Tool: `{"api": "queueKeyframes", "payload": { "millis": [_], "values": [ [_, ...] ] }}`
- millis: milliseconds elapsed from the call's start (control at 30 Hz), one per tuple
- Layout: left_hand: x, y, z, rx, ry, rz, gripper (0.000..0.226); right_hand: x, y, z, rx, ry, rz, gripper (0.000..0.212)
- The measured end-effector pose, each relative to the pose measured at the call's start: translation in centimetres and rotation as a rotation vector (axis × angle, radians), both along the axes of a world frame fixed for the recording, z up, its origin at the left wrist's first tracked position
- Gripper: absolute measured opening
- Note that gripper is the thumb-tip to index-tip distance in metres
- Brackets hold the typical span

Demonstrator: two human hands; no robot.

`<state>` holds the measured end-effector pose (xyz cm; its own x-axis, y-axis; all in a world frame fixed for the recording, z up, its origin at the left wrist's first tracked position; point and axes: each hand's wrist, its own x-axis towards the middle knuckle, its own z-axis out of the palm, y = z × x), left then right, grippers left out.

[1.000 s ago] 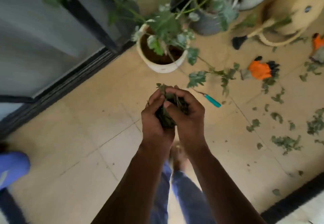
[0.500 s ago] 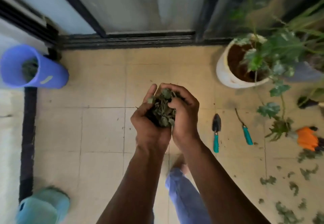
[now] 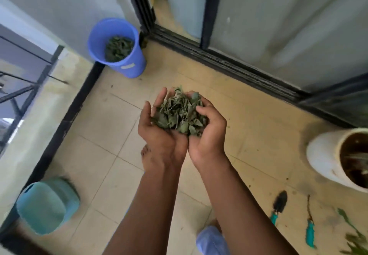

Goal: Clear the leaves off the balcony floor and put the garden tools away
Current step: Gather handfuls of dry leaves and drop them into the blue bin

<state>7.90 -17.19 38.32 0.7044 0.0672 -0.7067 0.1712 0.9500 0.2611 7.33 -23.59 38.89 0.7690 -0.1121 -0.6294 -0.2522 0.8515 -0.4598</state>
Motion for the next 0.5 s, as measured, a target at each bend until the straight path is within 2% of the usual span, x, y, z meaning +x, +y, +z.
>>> {"api": "queueKeyframes", "payload": {
  "millis": [100,300,367,500],
  "values": [
    [4.5,5.8,-1.0,-0.006,-0.001,0.069,0.054,5.5,5.1,-1.1,0.056,0.044,0.047,0.028],
    [15.3,15.9,-3.9,0.012,0.039,0.157,0.056,17.7,15.7,-4.1,0.153,0.095,0.108,0.019],
    [19.0,18.6,-4.7,0.053,0.084,0.132,0.055,21.9,18.8,-5.2,0.127,0.127,0.14,0.021],
    [26.7,23.6,-7.0,0.081,0.06,-0.01,0.042,29.3,23.2,-7.6,0.058,0.188,0.158,0.033]
  ]
}}
